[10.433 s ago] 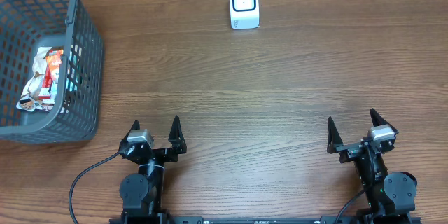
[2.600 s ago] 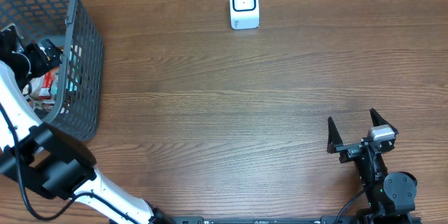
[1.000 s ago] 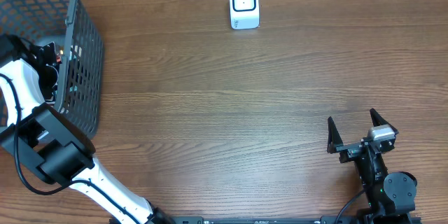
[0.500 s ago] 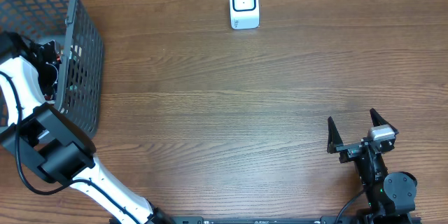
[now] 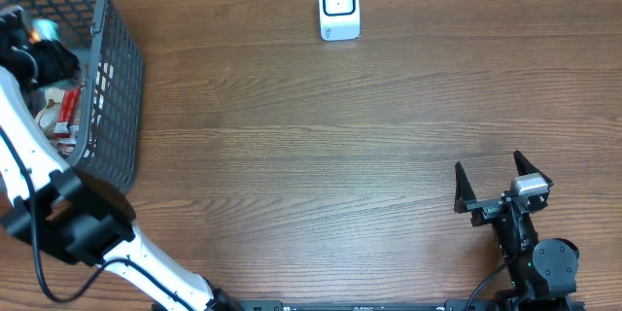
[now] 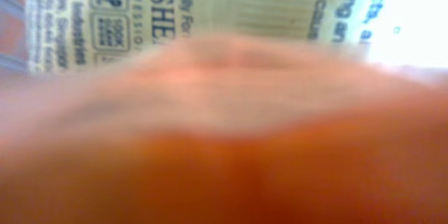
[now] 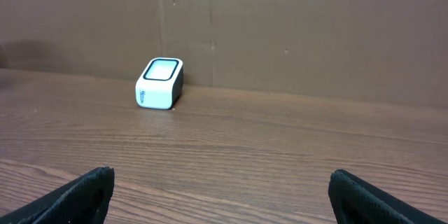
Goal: Scan the item barcode
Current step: 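Grasp a bundle of packs in the basket with the left gripper, then lift the held packs out and carry them toward the table centre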
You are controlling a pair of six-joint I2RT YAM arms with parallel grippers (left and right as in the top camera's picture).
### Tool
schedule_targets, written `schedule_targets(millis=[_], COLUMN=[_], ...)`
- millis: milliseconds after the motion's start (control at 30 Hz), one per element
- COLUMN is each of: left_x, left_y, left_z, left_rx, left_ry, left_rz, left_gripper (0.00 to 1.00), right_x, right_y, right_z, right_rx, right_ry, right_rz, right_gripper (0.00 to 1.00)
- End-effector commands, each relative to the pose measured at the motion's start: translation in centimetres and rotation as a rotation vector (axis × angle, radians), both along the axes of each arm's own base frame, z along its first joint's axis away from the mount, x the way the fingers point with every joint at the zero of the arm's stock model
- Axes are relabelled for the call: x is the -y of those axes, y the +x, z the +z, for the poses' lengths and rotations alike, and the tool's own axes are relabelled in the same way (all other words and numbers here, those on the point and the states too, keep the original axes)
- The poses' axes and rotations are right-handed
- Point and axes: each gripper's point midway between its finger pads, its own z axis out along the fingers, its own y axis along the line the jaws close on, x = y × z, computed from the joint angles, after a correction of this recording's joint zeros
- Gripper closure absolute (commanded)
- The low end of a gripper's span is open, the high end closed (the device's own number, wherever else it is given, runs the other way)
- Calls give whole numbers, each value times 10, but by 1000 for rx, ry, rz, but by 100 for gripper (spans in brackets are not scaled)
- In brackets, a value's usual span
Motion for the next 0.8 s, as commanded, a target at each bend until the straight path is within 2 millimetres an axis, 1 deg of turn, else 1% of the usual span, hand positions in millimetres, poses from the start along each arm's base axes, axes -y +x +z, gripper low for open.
schedule_targets(millis=[0,33,100,167,200,267,367,400,467,533,633,767], left_x=[20,25,37,57,65,88,127,154,180,208,240,283], left_y=[-17,-22,-32,-41,-45,-54,-66,-73,-78,-84,-89,-93], left_z=[121,139,167,194,205,226,249,257,260,257,242,217], left_rx=[242,278,342,409,434,482,527,541,543,525,458,347], left_ry=[118,134,150,150,150,150,159,152,135,101,52,-8], left_rz=[35,42,48,26,15,-13,-79,-130,-184,-231,-269,-344], left_gripper=[48,48,48,48,48,48,47,48,48,48,49,50], right_x=[1,1,1,1,1,1,1,1,1,1,1,1], right_y=[0,0,0,0,0,0,0,0,0,0,0,0], right_z=[-2,-2,-2,-2,-2,-2,-2,-2,-2,-2,-2,-2], right_rx=[3,2,3,2,2,3,3,2,2,3,3,3], right_ry=[-1,-1,-1,-1,-1,-1,-1,-1,-1,-1,-1,-1], right_rz=[-6,-6,-6,-6,-6,-6,-6,-6,-6,-6,-6,-6], right_gripper=[0,0,0,0,0,0,0,0,0,0,0,0])
